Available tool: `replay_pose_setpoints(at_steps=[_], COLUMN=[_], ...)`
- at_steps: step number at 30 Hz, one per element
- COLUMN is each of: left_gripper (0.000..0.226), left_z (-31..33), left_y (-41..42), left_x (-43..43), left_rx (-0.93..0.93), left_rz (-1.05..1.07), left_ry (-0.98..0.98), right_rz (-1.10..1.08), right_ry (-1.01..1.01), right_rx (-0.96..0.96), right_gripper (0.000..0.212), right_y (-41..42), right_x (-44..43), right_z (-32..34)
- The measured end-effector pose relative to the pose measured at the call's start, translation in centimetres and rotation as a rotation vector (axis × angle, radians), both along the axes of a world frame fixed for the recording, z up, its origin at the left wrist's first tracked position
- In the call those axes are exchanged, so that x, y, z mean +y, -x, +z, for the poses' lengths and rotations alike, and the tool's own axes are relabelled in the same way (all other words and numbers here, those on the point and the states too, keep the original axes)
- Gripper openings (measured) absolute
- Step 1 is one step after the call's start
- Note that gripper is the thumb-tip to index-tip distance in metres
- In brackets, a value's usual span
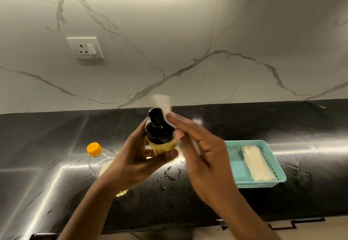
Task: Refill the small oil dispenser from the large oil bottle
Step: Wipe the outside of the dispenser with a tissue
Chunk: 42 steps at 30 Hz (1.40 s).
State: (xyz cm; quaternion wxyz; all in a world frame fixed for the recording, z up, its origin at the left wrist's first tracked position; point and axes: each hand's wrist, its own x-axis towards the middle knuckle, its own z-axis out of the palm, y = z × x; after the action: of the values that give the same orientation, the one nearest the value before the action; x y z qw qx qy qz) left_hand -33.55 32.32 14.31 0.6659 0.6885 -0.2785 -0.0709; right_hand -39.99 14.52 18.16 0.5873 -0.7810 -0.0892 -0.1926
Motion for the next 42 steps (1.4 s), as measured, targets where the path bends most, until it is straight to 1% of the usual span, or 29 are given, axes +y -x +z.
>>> replay_pose_setpoints(at_steps=[1, 2, 3, 5, 9, 12, 15, 18, 20, 23, 24, 26, 28, 29, 31, 33, 36, 38, 40, 42], left_gripper=[0.062, 0.062, 0.062, 0.064, 0.059, 0.067, 0.071, 0.069, 0.066, 0.065, 0.064, 0.06, 0.059, 0.062, 0.068, 0.072, 0.074, 0.071, 0.065, 0.065], left_z=[0.2, 0.3, 0.4, 0.3, 0.0, -0.2, -0.5, -0.7, -0.8, -0.9, -0.9, -1.1, -1.3, -1.3, -1.1, -0.9, -0.7, -0.6, -0.4, -0.3], left_y=[0.2, 0.3, 0.4, 0.7, 1.2, 0.7, 0.7, 0.8, 0.4, 0.0, 0.0, 0.0, 0.0, 0.0, -0.1, -0.2, -0.5, -0.8, -1.2, -1.4], left_x=[-0.2, -0.3, -0.3, -0.4, -0.6, -0.2, 0.0, 0.1, 0.3, 0.5, 0.4, 0.2, 0.0, -0.1, -0.2, -0.3, -0.1, 0.1, 0.2, 0.3], left_rx=[-0.001, -0.012, -0.029, -0.053, -0.041, -0.046, -0.011, 0.026, 0.028, 0.019, 0.022, 0.022, 0.023, 0.025, 0.026, 0.023, 0.015, -0.01, -0.017, -0.004], left_rz=[-0.014, -0.02, -0.015, 0.011, 0.053, 0.069, 0.055, 0.039, 0.053, 0.075, 0.074, 0.062, 0.058, 0.054, 0.035, 0.033, 0.05, 0.046, 0.038, 0.026], left_ry=[0.013, 0.005, -0.024, -0.063, -0.002, -0.042, -0.029, 0.041, 0.045, 0.034, 0.033, 0.024, 0.003, -0.007, -0.023, -0.04, -0.061, -0.084, -0.099, -0.108], right_rz=[0.062, 0.093, 0.099, 0.105, 0.165, 0.197, 0.195, 0.171, 0.157, 0.159, 0.158, 0.128, 0.101, 0.131, 0.233, 0.291, 0.359, 0.363, 0.338, 0.305], right_ry=[0.132, 0.22, 0.25, 0.226, 0.161, 0.084, 0.008, -0.032, -0.027, -0.05, -0.095, -0.292, -0.532, -0.658, -0.937, -1.127, -1.247, -1.257, -1.257, -1.281], right_rx=[-0.019, -0.023, -0.014, 0.007, 0.035, 0.064, 0.076, 0.072, 0.085, 0.206, 0.264, 0.395, 0.504, 0.543, 0.607, 0.656, 0.727, 0.771, 0.766, 0.738], right_gripper=[0.04, 0.046, 0.049, 0.051, 0.049, 0.051, 0.049, 0.047, 0.05, 0.058, 0.06, 0.06, 0.048, 0.045, 0.046, 0.048, 0.052, 0.051, 0.051, 0.058], right_y=[0.1, 0.1, 0.0, -0.6, -1.5, -1.8, -1.9, -1.5, -0.6, 0.8, 0.8, 0.2, -0.8, -1.1, -1.5, -1.7, -1.7, -1.3, -1.1, -1.2], right_x=[0.6, 1.0, 1.2, 1.4, 1.9, 1.8, 1.6, 1.4, 1.4, 2.0, 2.2, 2.5, 2.4, 2.3, 1.9, 1.5, 1.4, 1.4, 1.1, 0.5], right_z=[-0.2, -0.5, -0.6, -0.4, -0.1, -0.4, -1.1, -2.7, -4.4, -6.6, -6.9, -7.0, -6.5, -6.2, -5.7, -5.5, -5.7, -6.2, -6.8, -7.2])
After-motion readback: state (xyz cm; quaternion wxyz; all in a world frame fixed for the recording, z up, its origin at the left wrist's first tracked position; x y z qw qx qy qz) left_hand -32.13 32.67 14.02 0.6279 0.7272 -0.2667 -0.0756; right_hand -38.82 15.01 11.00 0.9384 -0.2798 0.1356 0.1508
